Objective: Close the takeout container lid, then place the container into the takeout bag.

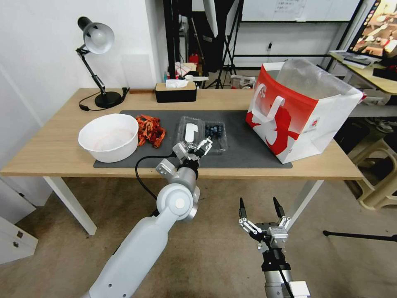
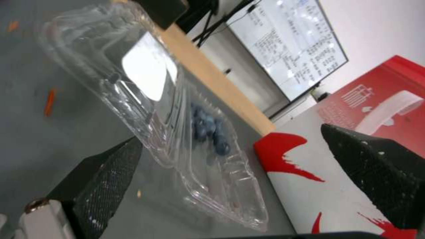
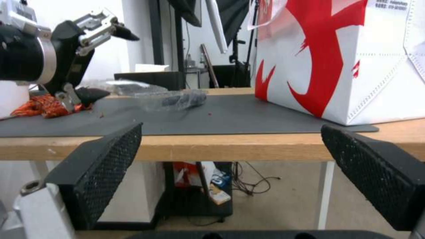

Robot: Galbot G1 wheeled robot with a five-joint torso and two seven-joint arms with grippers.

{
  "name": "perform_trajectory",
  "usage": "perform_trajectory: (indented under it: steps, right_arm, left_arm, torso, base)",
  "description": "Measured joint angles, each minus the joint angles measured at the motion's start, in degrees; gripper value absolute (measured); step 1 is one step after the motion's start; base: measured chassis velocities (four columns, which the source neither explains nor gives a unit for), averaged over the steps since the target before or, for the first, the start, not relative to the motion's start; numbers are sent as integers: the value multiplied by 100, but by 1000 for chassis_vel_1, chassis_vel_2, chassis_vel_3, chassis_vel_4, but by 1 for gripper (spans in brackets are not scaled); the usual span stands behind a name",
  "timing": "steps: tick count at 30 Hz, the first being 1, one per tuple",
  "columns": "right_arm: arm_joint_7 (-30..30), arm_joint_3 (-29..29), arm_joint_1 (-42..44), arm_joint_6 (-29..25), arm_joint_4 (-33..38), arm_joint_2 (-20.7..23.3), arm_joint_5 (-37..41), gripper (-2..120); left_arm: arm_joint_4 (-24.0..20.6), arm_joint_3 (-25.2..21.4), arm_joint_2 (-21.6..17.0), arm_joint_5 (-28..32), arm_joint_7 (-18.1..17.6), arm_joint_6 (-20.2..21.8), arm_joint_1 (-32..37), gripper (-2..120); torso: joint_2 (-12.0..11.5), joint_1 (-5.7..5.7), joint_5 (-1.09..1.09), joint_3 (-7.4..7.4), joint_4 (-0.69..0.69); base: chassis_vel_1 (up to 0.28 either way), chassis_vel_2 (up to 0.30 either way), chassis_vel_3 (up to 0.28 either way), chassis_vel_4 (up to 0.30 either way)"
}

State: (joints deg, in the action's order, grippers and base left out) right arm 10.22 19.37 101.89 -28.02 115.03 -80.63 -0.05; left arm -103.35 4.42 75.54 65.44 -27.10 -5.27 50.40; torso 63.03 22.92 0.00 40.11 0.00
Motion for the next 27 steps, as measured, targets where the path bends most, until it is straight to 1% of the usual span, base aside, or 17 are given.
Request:
perform_trajectory:
  steps: [2, 3, 4, 7, 8, 11, 12, 25, 27]
  right_arm:
    - [-3, -1, 9, -10, -5, -3, -9, 100]
    - [-4, -1, 17, -17, -9, 0, -14, 100]
    - [-4, -1, 17, -17, -9, 0, -14, 100]
    - [-4, 14, 35, -31, -9, 20, -17, 100]
    - [-4, 14, 35, -31, -9, 20, -17, 100]
    - [-5, 29, 56, -45, -5, 34, -30, 100]
    - [-5, 36, 64, -57, -4, 33, -52, 100]
    - [-9, 91, 105, -121, 11, 26, -126, 100]
    - [-6, 95, 99, -121, 18, 25, -129, 100]
  left_arm:
    - [0, 51, -53, -317, 176, -65, 43, 100]
    - [0, 92, -89, -578, 314, -113, 71, 100]
    - [0, 92, -89, -578, 314, -113, 71, 100]
    - [73, 210, -159, -1276, 610, -250, 107, 100]
    - [73, 210, -159, -1276, 610, -250, 107, 100]
    - [162, 370, -207, -1838, 832, -409, 74, 100]
    - [179, 412, -216, -1919, 876, -434, 49, 100]
    - [270, 676, -287, -1904, 1055, -436, -347, 100]
    - [278, 744, -314, -1881, 1147, -418, -413, 100]
  torso:
    - [0, 0, 0, 0, 0]
    - [0, 0, 0, 0, 0]
    - [0, 0, 0, 0, 0]
    - [0, 0, 0, 0, 1]
    - [0, 0, 0, 0, 1]
    - [0, 0, 0, 0, 0]
    - [0, 0, 0, 0, 0]
    - [0, 0, 0, 0, 0]
    - [0, 0, 0, 0, 0]
  base:
    - [0, 0, 0, 0]
    - [0, 0, 0, 0]
    - [0, 0, 0, 0]
    - [0, 0, 0, 0]
    - [0, 0, 0, 0]
    - [0, 0, 0, 0]
    - [0, 0, 0, 0]
    - [0, 0, 0, 0]
    - [0, 0, 0, 0]
